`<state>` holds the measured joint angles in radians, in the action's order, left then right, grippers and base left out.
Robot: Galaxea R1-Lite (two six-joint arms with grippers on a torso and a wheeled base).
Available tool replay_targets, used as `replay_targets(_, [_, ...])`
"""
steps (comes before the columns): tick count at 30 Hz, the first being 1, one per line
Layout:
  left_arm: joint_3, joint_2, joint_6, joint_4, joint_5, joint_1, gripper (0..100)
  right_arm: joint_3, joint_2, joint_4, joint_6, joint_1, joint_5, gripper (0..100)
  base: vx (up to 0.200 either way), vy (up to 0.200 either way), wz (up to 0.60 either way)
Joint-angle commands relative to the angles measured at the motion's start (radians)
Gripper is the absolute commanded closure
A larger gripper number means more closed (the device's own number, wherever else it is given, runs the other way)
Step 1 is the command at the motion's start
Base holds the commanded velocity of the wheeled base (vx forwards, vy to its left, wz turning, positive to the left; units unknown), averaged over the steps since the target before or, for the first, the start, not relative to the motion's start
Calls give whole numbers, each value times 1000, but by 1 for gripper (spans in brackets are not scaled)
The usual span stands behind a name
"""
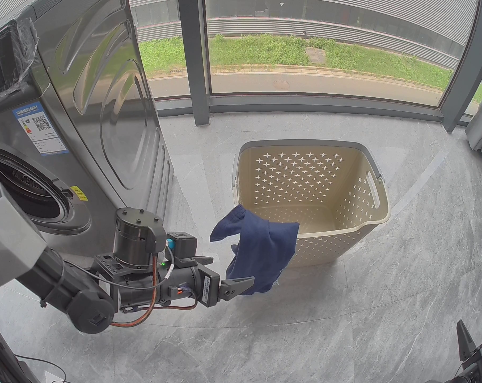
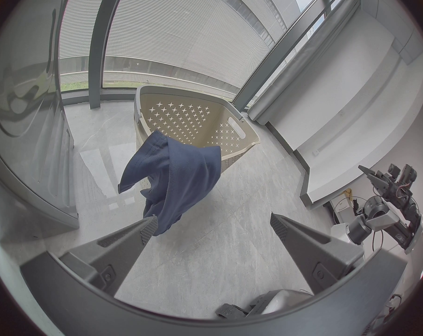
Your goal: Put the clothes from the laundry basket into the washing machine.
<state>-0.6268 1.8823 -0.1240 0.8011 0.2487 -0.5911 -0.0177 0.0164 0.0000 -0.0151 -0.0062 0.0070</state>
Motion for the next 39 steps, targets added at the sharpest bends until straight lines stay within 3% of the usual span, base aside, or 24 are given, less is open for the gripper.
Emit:
replay_targets(1, [-51,103,-3,24,1,2,0,18,-16,0,0,0,1,0,0,0,0])
replay_targets(18, [-251,313,-3,59,-3,27,0,18,-16,0,0,0,1,0,0,0,0])
replay_targets(23, [-312,360,-2,63,-26,40,0,18,-16,0,0,0,1,0,0,0,0])
replay_targets(39, [-449,491,0,66,-23,23,0,18,-16,0,0,0,1,0,0,0,0])
